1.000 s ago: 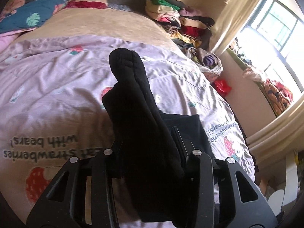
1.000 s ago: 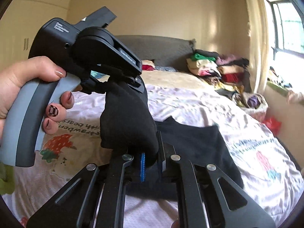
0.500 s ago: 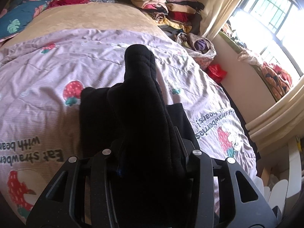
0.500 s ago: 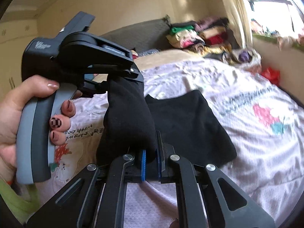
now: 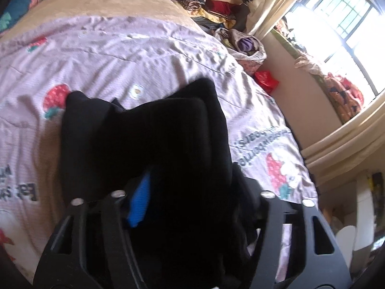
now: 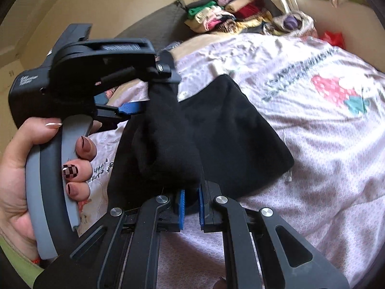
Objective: Fold small clothes
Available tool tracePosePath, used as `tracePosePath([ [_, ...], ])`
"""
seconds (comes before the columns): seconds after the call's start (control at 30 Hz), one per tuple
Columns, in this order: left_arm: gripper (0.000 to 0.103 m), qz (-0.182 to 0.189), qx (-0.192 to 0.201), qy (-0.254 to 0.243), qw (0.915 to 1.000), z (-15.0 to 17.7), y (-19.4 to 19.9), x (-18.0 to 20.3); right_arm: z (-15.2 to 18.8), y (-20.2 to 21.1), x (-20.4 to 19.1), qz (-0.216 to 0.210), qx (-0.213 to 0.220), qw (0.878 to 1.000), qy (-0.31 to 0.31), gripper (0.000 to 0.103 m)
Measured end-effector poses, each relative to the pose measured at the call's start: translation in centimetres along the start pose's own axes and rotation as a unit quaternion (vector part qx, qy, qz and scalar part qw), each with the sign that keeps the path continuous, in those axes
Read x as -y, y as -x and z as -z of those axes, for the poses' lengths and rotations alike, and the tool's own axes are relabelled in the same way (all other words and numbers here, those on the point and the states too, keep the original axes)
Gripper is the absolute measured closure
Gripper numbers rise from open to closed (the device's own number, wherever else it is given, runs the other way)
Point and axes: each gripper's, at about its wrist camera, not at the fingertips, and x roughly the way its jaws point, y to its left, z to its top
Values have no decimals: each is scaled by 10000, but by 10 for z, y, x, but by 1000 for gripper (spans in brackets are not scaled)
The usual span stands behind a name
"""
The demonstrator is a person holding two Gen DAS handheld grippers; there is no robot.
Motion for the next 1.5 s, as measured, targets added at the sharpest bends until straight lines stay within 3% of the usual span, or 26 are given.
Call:
tracePosePath([
  [0.17,30,240,57,75,9997,1,5,2,-1,-4,30,-88,-226,9965,-799,79],
  [0.27,30,277,308,76,9991,4,24,-4,-2,2,34,-197,-218,9945,-1005,71],
  [0.33,29,-25,510,-55,9987,9,37,-11,-7,12,31,-172,-17,9952,-966,56],
  [0.4,27,-466,668,-168,9965,17,47,-22,-14,26,32,-252,266,9948,-949,50],
  [0.43,26,-777,720,-229,9941,24,51,-31,-22,33,32,-237,421,9949,-882,49],
  [0.57,26,-1385,656,-390,9874,42,50,-57,-62,43,24,74,687,9970,-336,49],
  [0.63,26,-1497,574,-380,9863,51,44,-66,-83,29,19,35,529,9985,-94,49],
  [0.83,26,-1217,575,-284,9905,64,40,-69,-116,-52,24,385,-619,9973,48,52],
  [0.93,26,-1208,554,-388,9904,66,38,-65,-114,-76,26,453,-928,9946,42,63],
  [1.27,23,-1042,490,-362,9927,69,29,-60,-101,-86,-5,885,-802,9843,1301,69],
  [1.37,23,-1019,480,-330,9931,70,29,-59,-93,-89,-19,1043,-727,9734,1905,88],
  [1.5,23,-958,481,-305,9938,69,31,-56,-100,-73,-27,958,-293,9712,2163,93],
])
